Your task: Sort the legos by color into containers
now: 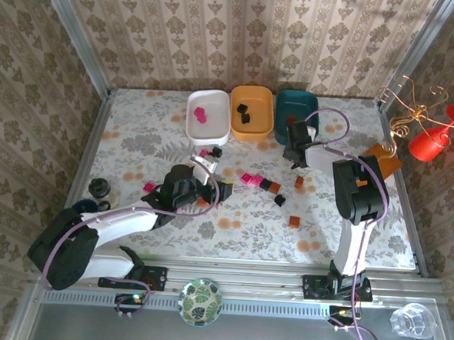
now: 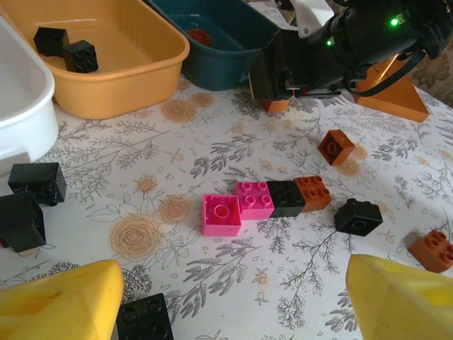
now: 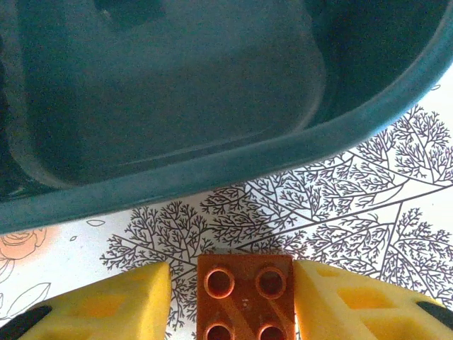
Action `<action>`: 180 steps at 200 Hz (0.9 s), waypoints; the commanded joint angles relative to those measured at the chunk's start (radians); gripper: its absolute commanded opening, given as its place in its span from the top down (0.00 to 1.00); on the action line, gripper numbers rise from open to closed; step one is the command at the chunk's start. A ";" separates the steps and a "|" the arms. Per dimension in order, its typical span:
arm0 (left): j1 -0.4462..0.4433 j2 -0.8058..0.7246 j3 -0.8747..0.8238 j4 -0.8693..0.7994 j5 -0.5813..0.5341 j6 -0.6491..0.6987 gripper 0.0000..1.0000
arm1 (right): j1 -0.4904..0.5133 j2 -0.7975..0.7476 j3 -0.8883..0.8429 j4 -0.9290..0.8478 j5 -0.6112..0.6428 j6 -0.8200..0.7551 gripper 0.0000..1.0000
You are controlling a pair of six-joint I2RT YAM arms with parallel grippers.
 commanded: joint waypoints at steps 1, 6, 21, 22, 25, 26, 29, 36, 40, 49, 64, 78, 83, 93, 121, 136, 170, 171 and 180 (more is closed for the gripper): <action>-0.007 -0.027 -0.012 -0.018 -0.020 0.026 0.16 | -0.007 0.027 0.033 -0.058 0.010 0.022 0.52; -0.006 -0.028 -0.012 -0.018 -0.021 0.027 0.16 | -0.009 0.029 0.036 -0.061 0.009 0.024 0.52; -0.006 -0.031 -0.012 -0.023 -0.024 0.028 0.16 | -0.009 0.038 0.051 -0.079 0.001 0.025 0.54; -0.006 -0.032 -0.012 -0.024 -0.024 0.029 0.16 | -0.009 0.040 0.051 -0.081 0.001 0.024 0.54; -0.005 -0.033 -0.013 -0.025 -0.025 0.029 0.17 | -0.009 0.042 0.054 -0.085 0.000 0.024 0.54; -0.005 -0.033 -0.013 -0.025 -0.025 0.029 0.17 | -0.009 0.042 0.055 -0.086 -0.001 0.024 0.54; -0.006 -0.034 -0.013 -0.026 -0.026 0.030 0.16 | -0.010 0.043 0.056 -0.090 -0.002 0.025 0.54; -0.005 -0.036 -0.012 -0.030 -0.030 0.030 0.16 | -0.010 0.042 0.057 -0.093 -0.004 0.024 0.54; -0.006 -0.036 -0.011 -0.030 -0.031 0.030 0.16 | -0.010 0.041 0.055 -0.093 -0.006 0.024 0.54; -0.005 -0.039 -0.012 -0.033 -0.034 0.032 0.16 | -0.010 0.040 0.051 -0.091 -0.006 0.026 0.54; -0.007 -0.043 -0.013 -0.038 -0.041 0.033 0.16 | -0.009 0.043 0.055 -0.091 -0.012 0.023 0.55; -0.007 -0.046 -0.011 -0.041 -0.042 0.033 0.16 | -0.010 0.051 0.066 -0.101 -0.017 0.018 0.57; -0.006 -0.046 -0.011 -0.041 -0.042 0.033 0.16 | -0.010 0.050 0.066 -0.099 -0.018 0.016 0.58; -0.006 -0.048 -0.013 -0.044 -0.044 0.034 0.16 | -0.010 0.042 0.056 -0.083 -0.022 0.008 0.61; -0.006 -0.051 -0.012 -0.048 -0.053 0.037 0.16 | -0.010 -0.053 -0.028 0.011 -0.058 -0.013 0.64; -0.006 -0.048 -0.013 -0.045 -0.053 0.036 0.16 | -0.011 -0.148 -0.092 0.058 -0.086 -0.007 0.64; -0.006 -0.029 -0.013 -0.006 -0.018 0.022 0.16 | -0.010 -0.286 -0.138 0.125 -0.129 0.000 0.65; -0.007 -0.028 -0.013 -0.003 -0.017 0.021 0.16 | -0.011 -0.287 -0.136 0.125 -0.130 0.000 0.65; -0.007 -0.016 -0.011 0.027 -0.019 0.010 0.16 | -0.010 -0.286 -0.119 0.136 -0.131 -0.006 0.65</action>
